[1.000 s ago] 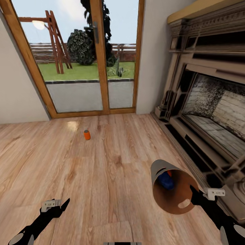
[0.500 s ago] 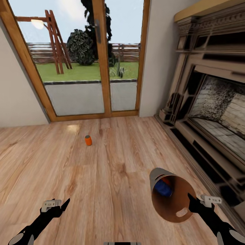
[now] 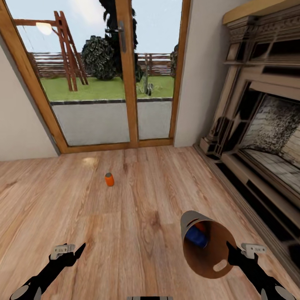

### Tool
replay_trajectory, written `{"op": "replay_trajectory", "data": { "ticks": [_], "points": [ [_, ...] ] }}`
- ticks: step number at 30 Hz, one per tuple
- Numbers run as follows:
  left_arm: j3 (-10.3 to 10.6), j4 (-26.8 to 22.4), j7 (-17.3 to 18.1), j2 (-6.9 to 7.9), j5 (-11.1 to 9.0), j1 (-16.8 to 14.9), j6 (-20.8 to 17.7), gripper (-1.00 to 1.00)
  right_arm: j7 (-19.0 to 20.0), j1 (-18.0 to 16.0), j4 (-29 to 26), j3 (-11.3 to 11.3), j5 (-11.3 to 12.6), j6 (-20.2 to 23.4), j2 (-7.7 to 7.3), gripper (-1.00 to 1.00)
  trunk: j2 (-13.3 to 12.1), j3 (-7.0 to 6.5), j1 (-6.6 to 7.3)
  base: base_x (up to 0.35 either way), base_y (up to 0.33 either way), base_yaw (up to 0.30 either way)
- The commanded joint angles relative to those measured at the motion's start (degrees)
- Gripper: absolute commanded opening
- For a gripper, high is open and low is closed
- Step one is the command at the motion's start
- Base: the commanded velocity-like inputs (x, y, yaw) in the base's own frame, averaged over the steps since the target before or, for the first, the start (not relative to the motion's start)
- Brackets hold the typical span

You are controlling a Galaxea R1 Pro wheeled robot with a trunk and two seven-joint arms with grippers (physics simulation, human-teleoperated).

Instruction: Put the three can of soda from the living room inside the tash can in the kitchen.

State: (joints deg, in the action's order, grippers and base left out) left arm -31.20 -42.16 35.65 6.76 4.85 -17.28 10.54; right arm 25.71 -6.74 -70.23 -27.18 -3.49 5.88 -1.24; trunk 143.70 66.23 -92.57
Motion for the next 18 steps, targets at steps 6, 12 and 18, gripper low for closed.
{"op": "replay_trajectory", "data": {
  "ticks": [6,12,18],
  "points": [
    [0.0,0.1,0.0,0.0,0.1,0.0,-0.1,1.0,0.2,0.0,0.3,0.1,0.7,0.0,0.01,-1.0,0.0,-0.01,0.01,0.292,0.116,0.0],
    [0.0,0.1,0.0,0.0,0.1,0.0,0.0,1.0,0.2,0.0,0.9,0.3,0.7,0.0,0.01,-1.0,0.0,-0.01,0.01,0.293,0.116,0.0],
    [0.0,0.1,0.0,0.0,0.2,0.0,0.0,1.0,0.2,0.0,1.1,0.2,0.7,-0.9,0.01,-1.0,0.0,-0.01,0.01,0.293,0.116,0.022]
  ]
}}
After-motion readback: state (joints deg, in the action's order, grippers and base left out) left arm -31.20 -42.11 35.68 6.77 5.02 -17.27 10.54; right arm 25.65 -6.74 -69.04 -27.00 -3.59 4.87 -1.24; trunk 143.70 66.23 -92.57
